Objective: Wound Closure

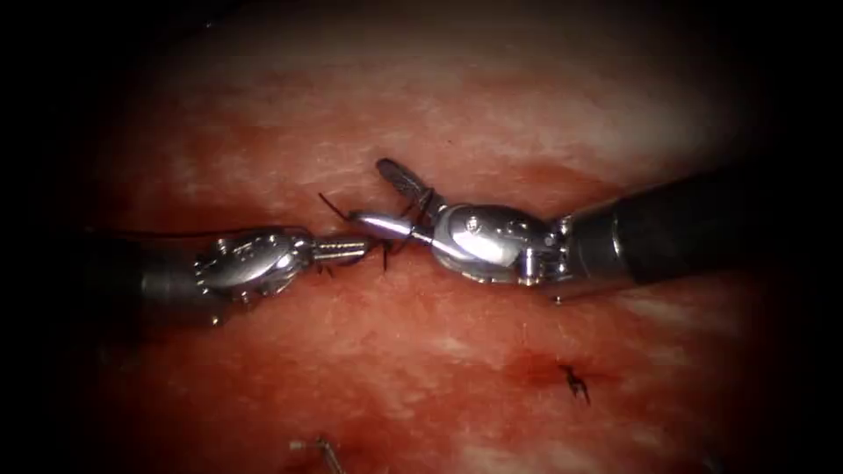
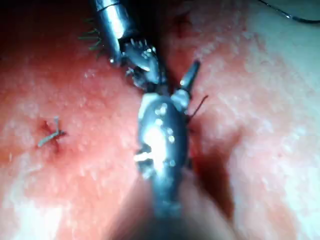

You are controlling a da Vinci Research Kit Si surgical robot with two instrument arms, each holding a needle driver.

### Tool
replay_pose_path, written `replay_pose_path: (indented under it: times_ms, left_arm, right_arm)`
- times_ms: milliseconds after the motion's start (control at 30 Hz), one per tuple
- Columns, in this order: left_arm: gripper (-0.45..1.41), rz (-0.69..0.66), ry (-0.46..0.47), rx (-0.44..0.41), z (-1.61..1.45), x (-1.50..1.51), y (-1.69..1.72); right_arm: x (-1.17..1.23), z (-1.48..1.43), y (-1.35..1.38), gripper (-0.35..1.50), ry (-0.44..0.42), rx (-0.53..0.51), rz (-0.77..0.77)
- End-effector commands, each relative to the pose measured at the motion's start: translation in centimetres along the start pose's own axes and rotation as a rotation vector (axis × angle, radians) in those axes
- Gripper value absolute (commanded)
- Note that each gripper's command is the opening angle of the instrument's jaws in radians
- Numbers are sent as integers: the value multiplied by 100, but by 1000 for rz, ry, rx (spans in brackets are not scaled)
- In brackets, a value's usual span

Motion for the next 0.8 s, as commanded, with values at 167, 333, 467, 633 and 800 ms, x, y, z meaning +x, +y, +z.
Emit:
replay_pose_path:
  times_ms: [167,333,467,633,800]
  left_arm:
    - [-45,-1,5,-23,10,-4,28]
    - [-45,1,8,-44,18,0,56]
    - [-45,1,5,-46,20,1,61]
    - [-45,4,1,-48,18,-3,61]
    - [-45,4,-3,-50,17,-9,64]
  right_arm:
    - [-13,25,4,81,-192,-31,38]
    - [-16,53,11,84,-372,-21,70]
    - [-28,70,7,81,-502,-11,90]
    - [-56,84,17,78,-603,-26,91]
    - [-74,90,31,76,-652,-41,89]
